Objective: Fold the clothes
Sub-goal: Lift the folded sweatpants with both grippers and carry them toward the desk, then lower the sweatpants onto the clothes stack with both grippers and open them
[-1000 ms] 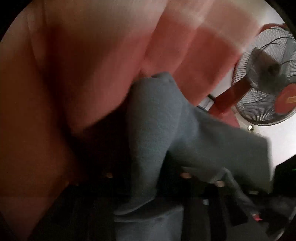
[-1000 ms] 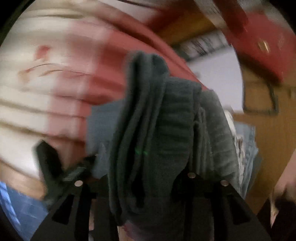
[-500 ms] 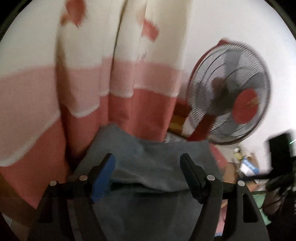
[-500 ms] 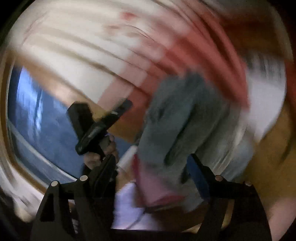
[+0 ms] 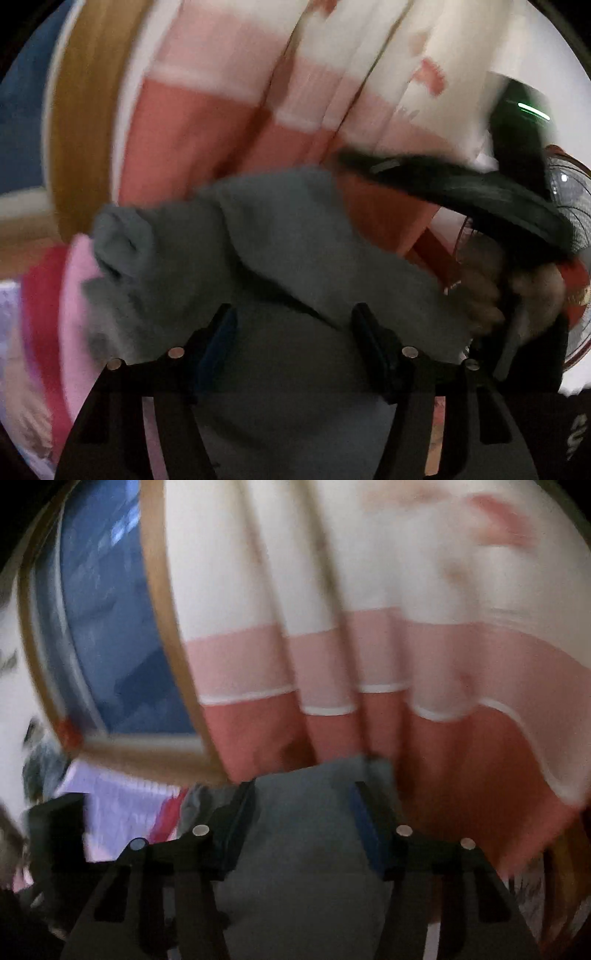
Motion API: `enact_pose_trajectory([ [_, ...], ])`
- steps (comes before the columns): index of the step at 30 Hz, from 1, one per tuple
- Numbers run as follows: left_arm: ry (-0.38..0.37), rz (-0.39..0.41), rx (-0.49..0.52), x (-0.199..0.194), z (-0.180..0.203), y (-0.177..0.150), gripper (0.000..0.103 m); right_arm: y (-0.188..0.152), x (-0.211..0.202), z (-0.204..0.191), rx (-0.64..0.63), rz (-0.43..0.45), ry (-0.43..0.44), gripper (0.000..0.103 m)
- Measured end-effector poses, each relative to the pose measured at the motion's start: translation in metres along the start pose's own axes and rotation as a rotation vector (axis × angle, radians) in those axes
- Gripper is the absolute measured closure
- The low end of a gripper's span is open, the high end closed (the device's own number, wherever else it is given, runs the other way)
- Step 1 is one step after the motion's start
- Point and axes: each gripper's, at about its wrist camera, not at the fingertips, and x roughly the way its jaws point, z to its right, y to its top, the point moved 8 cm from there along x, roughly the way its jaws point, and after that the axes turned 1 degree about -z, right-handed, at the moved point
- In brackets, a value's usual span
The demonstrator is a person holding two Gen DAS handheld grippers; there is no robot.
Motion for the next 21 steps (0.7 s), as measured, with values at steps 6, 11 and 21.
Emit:
enact_pose_trajectory([
  [6, -0.025, 0.112, 0.201, -0.021, 0.049, 0.0, 0.039, 0.0, 0.006, -0.01, -0.1, -0.163, 0.012, 0.049],
  [11, -0.049, -0.02, 0.158, 0.023, 0.048, -0.002, 0.039, 0.028, 0.025, -0.011, -0.009, -0.221, 0.127, 0.045],
  [21, 0.114, -0.11, 0.269, 0.041, 0.04, -0.044, 0.039, -0.038, 0.157, -0.018, 0.176, -0.572, 0.038, 0.042],
])
